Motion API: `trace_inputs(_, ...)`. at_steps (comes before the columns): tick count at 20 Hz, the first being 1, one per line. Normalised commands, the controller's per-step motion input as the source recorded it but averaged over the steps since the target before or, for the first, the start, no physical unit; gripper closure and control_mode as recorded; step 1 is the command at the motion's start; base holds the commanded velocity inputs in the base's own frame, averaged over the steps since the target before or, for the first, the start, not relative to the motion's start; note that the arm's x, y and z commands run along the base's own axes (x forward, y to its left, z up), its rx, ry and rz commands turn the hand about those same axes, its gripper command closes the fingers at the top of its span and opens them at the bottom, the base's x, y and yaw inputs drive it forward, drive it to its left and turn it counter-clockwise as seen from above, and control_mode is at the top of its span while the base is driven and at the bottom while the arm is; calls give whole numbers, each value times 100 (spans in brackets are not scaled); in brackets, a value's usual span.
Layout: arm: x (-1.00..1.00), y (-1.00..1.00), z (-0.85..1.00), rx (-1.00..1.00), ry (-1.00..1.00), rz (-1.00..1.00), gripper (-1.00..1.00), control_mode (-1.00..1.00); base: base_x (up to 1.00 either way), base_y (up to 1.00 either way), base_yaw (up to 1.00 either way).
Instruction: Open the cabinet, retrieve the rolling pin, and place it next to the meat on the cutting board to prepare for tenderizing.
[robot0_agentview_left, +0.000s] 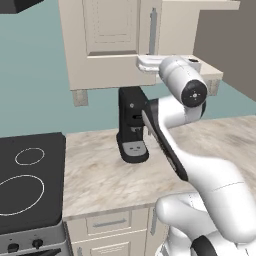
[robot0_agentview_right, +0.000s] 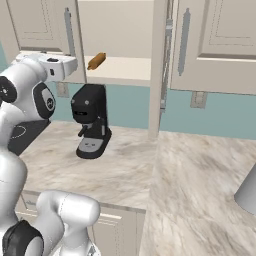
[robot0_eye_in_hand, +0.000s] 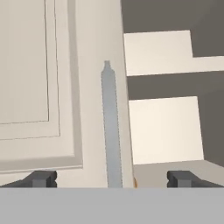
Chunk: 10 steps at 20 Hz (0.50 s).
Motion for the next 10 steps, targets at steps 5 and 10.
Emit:
trace_inputs(5,42,0,0,0,0,5,-100,-100,0,0,0)
trace_inputs(10,43,0,0,0,0,0,-100,-100,0,0,0)
